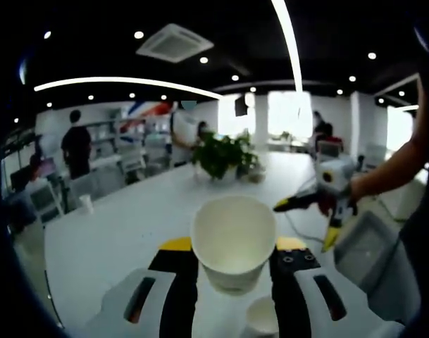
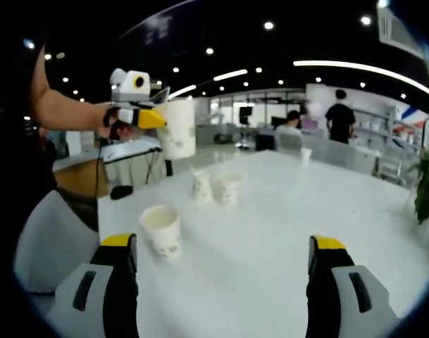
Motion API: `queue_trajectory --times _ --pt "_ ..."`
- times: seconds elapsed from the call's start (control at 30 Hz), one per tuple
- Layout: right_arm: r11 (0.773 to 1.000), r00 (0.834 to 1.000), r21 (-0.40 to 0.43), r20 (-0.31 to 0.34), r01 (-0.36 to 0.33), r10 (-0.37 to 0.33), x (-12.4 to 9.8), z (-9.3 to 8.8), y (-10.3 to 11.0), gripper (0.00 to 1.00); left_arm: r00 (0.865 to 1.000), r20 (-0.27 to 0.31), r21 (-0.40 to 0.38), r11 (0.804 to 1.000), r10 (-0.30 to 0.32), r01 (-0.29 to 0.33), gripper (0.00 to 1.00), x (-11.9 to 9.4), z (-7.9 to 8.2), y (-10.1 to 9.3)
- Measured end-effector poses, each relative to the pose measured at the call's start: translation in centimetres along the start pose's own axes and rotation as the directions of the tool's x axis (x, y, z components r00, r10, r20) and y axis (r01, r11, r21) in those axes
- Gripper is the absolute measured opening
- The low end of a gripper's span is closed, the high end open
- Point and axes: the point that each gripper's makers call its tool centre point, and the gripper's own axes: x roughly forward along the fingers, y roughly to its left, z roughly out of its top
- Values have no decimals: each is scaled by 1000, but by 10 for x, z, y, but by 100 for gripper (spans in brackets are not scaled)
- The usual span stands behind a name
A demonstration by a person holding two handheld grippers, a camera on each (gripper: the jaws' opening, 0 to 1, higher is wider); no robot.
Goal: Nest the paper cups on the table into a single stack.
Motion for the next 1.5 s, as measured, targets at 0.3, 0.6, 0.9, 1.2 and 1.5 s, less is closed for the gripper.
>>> queue_trajectory --times 0.3,0.6,0.9,1.2,1.5 --pt "1000 1000 2 0 -2 2 0 -1 4 100 1000 4 4 1000 -8 8 37 -2 0 -8" --pt "1000 1000 4 -3 -3 3 0 -1 5 100 1000 6 19 1000 -22 22 37 -7 0 -19" --pt "1000 1000 3 -3 -6 6 2 -1 5 100 999 2 19 999 -36 36 38 -10 0 -30" --pt "1000 1000 5 -5 -11 11 4 -1 7 100 999 -3 20 999 -47 47 37 -14 0 -40" --pt "1000 1000 4 -5 -13 13 3 -1 8 100 999 -5 20 998 -52 52 37 -16 -1 -44"
